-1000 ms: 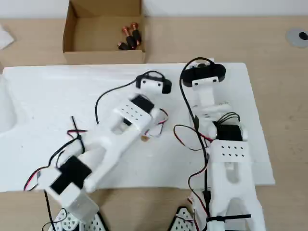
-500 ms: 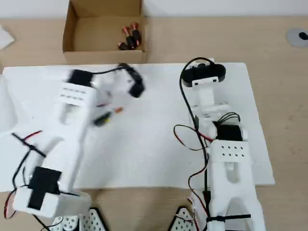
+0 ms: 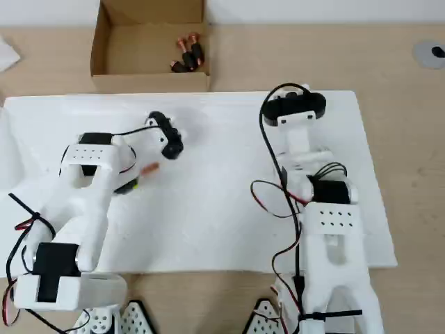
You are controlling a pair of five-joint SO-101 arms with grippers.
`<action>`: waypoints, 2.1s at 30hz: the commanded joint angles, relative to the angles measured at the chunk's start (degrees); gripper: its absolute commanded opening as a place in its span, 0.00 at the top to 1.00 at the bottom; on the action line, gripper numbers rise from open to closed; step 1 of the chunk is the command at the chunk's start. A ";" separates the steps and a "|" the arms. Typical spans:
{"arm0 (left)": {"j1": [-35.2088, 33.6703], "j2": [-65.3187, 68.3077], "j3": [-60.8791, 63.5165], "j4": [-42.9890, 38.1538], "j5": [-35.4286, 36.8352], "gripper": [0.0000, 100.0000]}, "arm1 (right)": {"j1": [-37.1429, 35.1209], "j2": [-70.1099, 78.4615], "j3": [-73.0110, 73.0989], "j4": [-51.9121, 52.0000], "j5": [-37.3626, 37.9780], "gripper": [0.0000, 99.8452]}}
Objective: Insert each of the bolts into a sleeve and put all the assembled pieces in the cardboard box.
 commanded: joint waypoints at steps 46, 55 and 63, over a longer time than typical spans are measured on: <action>2.81 -12.00 5.89 -8.53 132.84 0.84 | -0.92 -1.98 1.54 -0.35 -3.16 0.99; 3.60 -11.91 7.38 -9.85 135.38 0.84 | -0.84 -1.98 1.63 0.09 -4.13 0.99; 3.16 -11.82 9.23 -9.85 135.38 0.85 | -0.84 -1.98 1.63 -0.18 -3.87 0.99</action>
